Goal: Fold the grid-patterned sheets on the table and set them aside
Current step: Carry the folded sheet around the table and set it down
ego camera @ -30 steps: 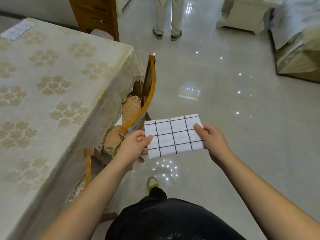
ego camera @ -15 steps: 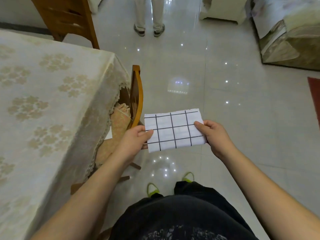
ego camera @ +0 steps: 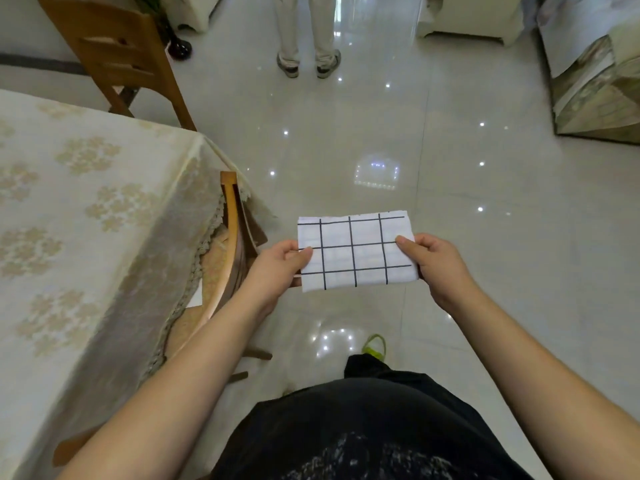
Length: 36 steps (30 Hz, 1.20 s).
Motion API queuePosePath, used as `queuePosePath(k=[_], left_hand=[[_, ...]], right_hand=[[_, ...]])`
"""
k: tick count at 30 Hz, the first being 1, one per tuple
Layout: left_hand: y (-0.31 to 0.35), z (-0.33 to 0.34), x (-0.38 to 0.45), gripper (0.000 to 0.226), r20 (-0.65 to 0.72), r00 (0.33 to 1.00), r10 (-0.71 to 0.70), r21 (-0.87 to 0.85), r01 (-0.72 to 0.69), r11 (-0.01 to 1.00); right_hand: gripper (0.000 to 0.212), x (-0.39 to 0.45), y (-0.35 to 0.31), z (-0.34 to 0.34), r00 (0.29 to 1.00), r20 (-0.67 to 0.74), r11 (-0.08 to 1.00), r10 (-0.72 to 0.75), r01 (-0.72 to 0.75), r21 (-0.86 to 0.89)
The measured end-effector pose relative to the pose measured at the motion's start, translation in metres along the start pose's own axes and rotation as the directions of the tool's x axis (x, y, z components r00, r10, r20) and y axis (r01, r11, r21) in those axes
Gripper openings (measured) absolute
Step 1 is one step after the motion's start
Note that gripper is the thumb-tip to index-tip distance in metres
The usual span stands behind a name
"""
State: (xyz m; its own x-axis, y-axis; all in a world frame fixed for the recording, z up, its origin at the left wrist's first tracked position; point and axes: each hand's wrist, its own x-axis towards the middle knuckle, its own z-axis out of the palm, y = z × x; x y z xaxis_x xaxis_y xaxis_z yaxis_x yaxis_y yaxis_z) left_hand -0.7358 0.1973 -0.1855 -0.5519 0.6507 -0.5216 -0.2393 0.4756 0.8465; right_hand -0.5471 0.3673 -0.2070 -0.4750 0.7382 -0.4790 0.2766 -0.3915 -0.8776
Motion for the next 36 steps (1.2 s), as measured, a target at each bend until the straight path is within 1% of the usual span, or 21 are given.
queuePosePath(k=[1, 4, 6, 12, 17, 19, 22, 26, 27, 30, 34, 36], left_hand=[[0.008, 0.008, 0.006, 0.013, -0.003, 1.0, -0.003, -0.008, 0.003, 1.0], [0.029, 0.03, 0.024, 0.019, -0.033, 0.999, 0.011, -0.021, -0.011, 1.0], [0.039, 0.039, 0.034, 0.018, -0.054, 0.999, 0.006, -0.031, -0.007, 0.999], [0.059, 0.045, 0.065, 0.017, -0.101, 0.994, -0.044, -0.071, 0.037, 0.997], [0.069, 0.026, 0.101, 0.024, -0.124, 0.988, -0.091, -0.048, 0.085, 0.995], [0.074, 0.019, 0.118, 0.02, -0.141, 0.986, -0.087, -0.066, 0.079, 0.995], [0.084, 0.006, 0.149, 0.021, -0.157, 0.985, -0.073, -0.109, 0.056, 0.992], [0.103, -0.016, 0.192, 0.029, -0.176, 0.982, -0.069, -0.164, 0.04, 0.986], [0.109, -0.021, 0.201, 0.028, -0.19, 0.979, -0.076, -0.174, 0.043, 0.984], [0.125, -0.036, 0.227, 0.021, -0.207, 0.975, -0.074, -0.178, 0.036, 0.983], [0.149, -0.055, 0.254, 0.036, -0.216, 0.975, -0.049, -0.146, 0.018, 0.989], [0.159, -0.06, 0.268, 0.031, -0.237, 0.97, -0.05, -0.152, 0.013, 0.988]], right_hand=[[0.013, 0.009, -0.007, -0.008, 1.0, 0.006, 1.0, -0.009, 0.009, -0.002], [0.013, 0.036, -0.028, -0.027, 0.999, 0.027, 1.0, -0.027, 0.028, -0.007], [0.013, 0.053, -0.039, -0.035, 0.999, 0.041, 0.999, -0.035, 0.035, -0.015], [0.014, 0.096, -0.067, -0.034, 0.995, 0.086, 0.998, -0.044, 0.048, -0.037], [0.014, 0.14, -0.088, -0.014, 0.992, 0.117, 0.996, -0.034, 0.044, -0.079], [0.014, 0.16, -0.095, -0.004, 0.992, 0.121, 0.993, -0.043, 0.056, -0.103], [0.015, 0.193, -0.108, 0.013, 0.988, 0.142, 0.989, -0.052, 0.071, -0.127], [0.014, 0.236, -0.135, 0.04, 0.987, 0.156, 0.988, -0.046, 0.068, -0.137], [0.014, 0.246, -0.141, 0.047, 0.986, 0.161, 0.987, -0.044, 0.068, -0.142], [0.017, 0.272, -0.157, 0.063, 0.984, 0.17, 0.985, -0.045, 0.072, -0.155], [0.02, 0.302, -0.179, 0.084, 0.982, 0.183, 0.985, -0.043, 0.073, -0.155], [0.022, 0.316, -0.189, 0.092, 0.981, 0.191, 0.984, -0.044, 0.075, -0.16]])
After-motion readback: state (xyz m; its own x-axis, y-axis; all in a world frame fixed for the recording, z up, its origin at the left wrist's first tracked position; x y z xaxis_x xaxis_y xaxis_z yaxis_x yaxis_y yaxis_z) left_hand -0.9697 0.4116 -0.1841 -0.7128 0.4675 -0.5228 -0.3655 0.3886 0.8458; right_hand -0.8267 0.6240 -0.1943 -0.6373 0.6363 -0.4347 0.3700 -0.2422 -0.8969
